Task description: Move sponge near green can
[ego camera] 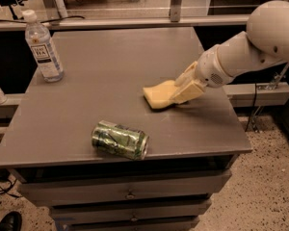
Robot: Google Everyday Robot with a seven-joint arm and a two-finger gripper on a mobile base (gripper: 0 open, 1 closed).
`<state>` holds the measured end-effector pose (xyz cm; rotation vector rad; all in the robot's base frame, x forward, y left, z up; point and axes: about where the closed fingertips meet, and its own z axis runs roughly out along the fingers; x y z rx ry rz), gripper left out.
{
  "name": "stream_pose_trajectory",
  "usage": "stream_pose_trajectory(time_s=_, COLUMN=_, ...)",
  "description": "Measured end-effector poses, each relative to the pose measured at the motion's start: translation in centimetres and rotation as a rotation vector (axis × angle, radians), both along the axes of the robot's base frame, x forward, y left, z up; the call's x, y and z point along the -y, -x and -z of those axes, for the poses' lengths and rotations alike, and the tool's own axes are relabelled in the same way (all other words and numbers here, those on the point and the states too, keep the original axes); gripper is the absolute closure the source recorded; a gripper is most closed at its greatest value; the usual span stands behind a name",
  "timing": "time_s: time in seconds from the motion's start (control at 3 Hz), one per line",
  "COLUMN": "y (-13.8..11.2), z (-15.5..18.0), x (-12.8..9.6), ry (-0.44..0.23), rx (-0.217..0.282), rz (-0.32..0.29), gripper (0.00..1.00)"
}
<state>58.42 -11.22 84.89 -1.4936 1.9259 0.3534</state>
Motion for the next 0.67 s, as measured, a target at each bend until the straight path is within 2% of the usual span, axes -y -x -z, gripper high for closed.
stream_pose_trajectory(time_s=0.33, y=2.0, z=0.4, x=1.3, ry=0.018, rx=-0.015, rz=-0.02, gripper=1.0)
stream_pose_trajectory(time_s=0.67, y=3.7, z=0.1, x=1.1, ry=0.025, rx=-0.021, rz=-0.064, gripper=1.0)
